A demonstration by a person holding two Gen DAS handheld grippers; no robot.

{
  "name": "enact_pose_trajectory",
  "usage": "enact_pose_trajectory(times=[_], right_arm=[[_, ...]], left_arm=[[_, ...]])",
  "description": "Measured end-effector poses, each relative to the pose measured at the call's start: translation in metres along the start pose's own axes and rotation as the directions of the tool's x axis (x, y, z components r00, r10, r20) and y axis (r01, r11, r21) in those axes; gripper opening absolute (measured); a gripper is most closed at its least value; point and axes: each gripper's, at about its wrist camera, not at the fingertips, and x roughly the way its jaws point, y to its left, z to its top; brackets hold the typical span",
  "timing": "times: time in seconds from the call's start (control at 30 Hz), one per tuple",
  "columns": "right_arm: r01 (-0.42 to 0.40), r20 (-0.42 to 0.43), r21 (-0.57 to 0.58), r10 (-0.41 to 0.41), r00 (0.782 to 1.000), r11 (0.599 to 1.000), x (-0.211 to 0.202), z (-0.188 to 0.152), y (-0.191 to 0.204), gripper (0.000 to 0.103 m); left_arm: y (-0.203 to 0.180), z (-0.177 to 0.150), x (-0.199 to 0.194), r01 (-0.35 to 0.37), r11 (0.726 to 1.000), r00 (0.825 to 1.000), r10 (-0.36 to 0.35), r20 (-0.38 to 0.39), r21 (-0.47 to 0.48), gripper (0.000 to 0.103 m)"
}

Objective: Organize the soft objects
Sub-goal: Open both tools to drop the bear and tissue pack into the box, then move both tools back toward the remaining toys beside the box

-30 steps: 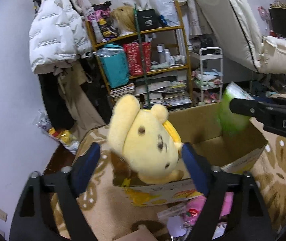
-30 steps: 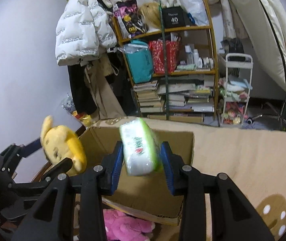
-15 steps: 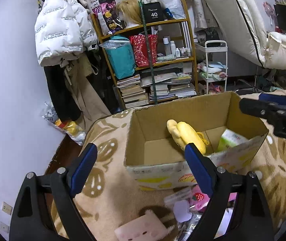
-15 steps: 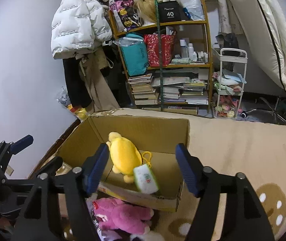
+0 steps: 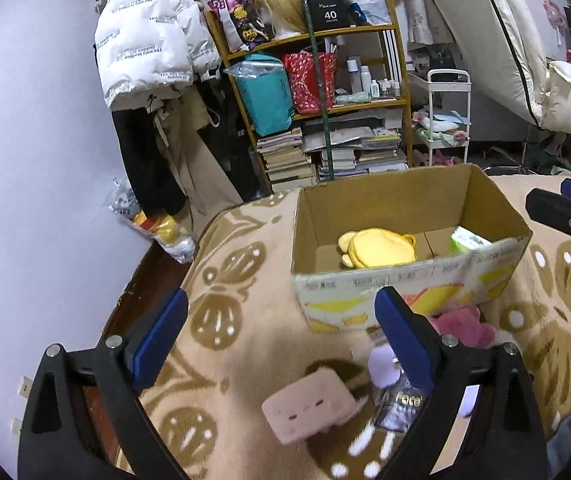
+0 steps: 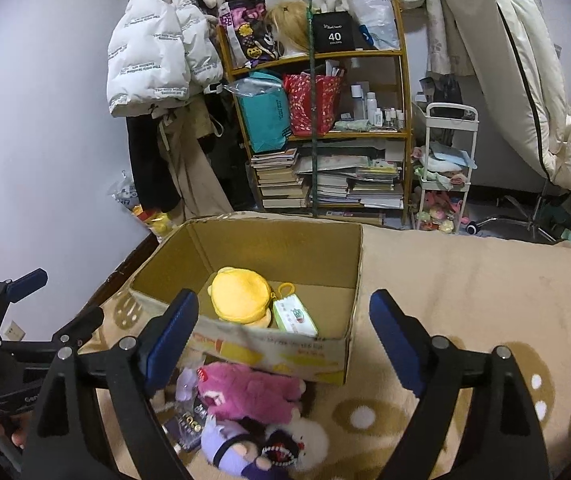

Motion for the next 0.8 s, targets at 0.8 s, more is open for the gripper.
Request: enact_pose_trajectory(times=[0.8], right_arm=[[0.108, -0.133, -0.046, -0.113, 0.985, 0.993, -0.021, -0.058, 0.041, 0.091]], left_arm=[[0.040, -0.048, -0.009, -0.026, 0.992, 0.977, -0.002, -0.215, -0.123, 0.095]])
